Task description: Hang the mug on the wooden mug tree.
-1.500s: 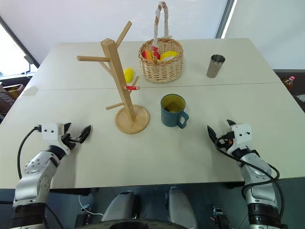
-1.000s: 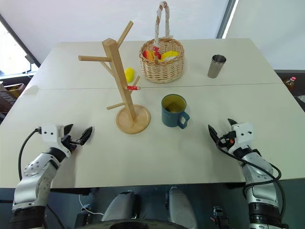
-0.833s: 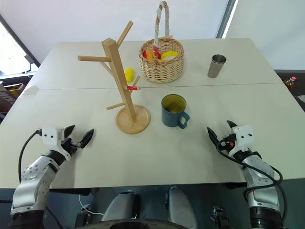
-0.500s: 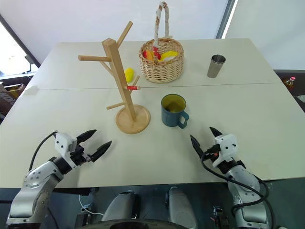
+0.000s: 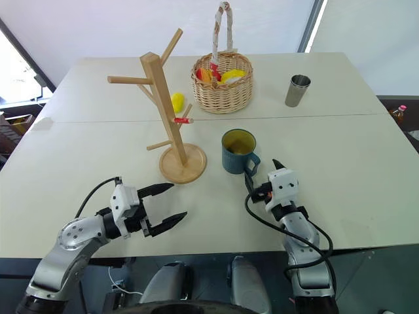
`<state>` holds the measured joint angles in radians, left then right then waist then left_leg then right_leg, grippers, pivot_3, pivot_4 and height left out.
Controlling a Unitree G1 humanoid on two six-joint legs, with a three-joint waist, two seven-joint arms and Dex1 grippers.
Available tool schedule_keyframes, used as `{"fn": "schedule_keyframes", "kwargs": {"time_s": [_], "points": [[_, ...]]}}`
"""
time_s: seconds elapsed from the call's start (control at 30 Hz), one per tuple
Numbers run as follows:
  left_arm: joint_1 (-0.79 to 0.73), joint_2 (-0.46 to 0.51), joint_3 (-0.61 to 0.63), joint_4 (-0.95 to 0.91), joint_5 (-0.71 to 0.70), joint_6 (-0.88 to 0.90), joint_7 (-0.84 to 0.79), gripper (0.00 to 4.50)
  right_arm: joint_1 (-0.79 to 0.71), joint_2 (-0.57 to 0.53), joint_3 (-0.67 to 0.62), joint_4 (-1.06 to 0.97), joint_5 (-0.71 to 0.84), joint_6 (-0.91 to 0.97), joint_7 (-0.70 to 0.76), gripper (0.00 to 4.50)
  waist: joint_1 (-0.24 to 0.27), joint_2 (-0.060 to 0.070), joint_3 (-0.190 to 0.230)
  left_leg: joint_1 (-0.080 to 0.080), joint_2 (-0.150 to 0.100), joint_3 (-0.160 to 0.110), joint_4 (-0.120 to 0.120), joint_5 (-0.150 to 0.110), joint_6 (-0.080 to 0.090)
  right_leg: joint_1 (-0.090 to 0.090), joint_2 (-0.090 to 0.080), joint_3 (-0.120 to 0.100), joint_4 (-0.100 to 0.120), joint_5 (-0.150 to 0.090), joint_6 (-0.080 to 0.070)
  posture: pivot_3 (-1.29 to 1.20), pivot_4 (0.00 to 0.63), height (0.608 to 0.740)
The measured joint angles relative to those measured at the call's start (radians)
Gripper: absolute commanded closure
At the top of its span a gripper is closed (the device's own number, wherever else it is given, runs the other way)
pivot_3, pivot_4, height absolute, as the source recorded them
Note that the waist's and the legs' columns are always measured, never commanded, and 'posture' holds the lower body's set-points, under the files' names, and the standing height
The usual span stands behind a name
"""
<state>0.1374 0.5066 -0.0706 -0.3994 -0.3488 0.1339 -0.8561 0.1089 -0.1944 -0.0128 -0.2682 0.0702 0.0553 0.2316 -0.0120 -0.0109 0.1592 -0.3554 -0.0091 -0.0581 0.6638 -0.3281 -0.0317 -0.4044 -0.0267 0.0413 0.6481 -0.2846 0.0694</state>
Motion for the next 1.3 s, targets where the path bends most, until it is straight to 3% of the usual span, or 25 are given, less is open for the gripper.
{"fn": "schedule_keyframes", "kwargs": {"time_s": [0.37, 0.7, 0.8, 1.03, 1.3], "points": [[-0.005, -0.007, -0.026, -0.002, 0.022, 0.0, 0.031, 0.0, -0.002, -0.007, -0.05, 0.026, -0.011, 0.007, -0.041, 0.04, -0.002, 0.0, 0.0, 0.0, 0.0, 0.0, 0.0, 0.0, 0.0, 0.0, 0.001, 0.0, 0.001, 0.0, 0.0, 0.0, 0.15, 0.74], [0.003, -0.007, -0.032, -0.011, 0.022, -0.007, 0.034, 0.0, -0.1, 0.021, -0.051, 0.15, -0.005, 0.025, -0.05, 0.04, -0.003, 0.0, 0.0, 0.001, 0.0, 0.0, 0.0, 0.0, 0.0, 0.0, 0.001, 0.0, 0.001, 0.0, 0.0, 0.0, 0.15, 0.74], [0.005, -0.006, -0.032, -0.011, 0.022, -0.008, 0.035, 0.0, -0.117, 0.027, -0.052, 0.178, 0.01, 0.022, -0.045, 0.85, -0.003, 0.0, 0.0, 0.0, 0.0, 0.0, 0.0, 0.0, 0.0, 0.0, 0.001, 0.0, 0.001, 0.0, 0.0, 0.0, 0.15, 0.74], [0.005, -0.006, -0.032, -0.011, 0.023, -0.009, 0.051, 0.0, -0.116, 0.029, -0.037, 0.188, 0.05, -0.001, 0.014, 4.46, -0.003, 0.0, 0.0, 0.001, 0.0, 0.0, 0.0, 0.0, 0.0, 0.0, 0.001, 0.0, 0.001, 0.0, 0.0, 0.0, 0.15, 0.74], [0.005, -0.006, -0.032, -0.007, 0.034, -0.02, 0.054, 0.0, -0.096, -0.016, 0.012, 0.15, 0.026, -0.036, 0.075, 4.49, -0.003, 0.0, 0.0, 0.001, 0.0, 0.0, 0.0, 0.0, 0.0, 0.0, 0.001, 0.0, 0.001, 0.0, 0.001, 0.0, 0.15, 0.74]]}}
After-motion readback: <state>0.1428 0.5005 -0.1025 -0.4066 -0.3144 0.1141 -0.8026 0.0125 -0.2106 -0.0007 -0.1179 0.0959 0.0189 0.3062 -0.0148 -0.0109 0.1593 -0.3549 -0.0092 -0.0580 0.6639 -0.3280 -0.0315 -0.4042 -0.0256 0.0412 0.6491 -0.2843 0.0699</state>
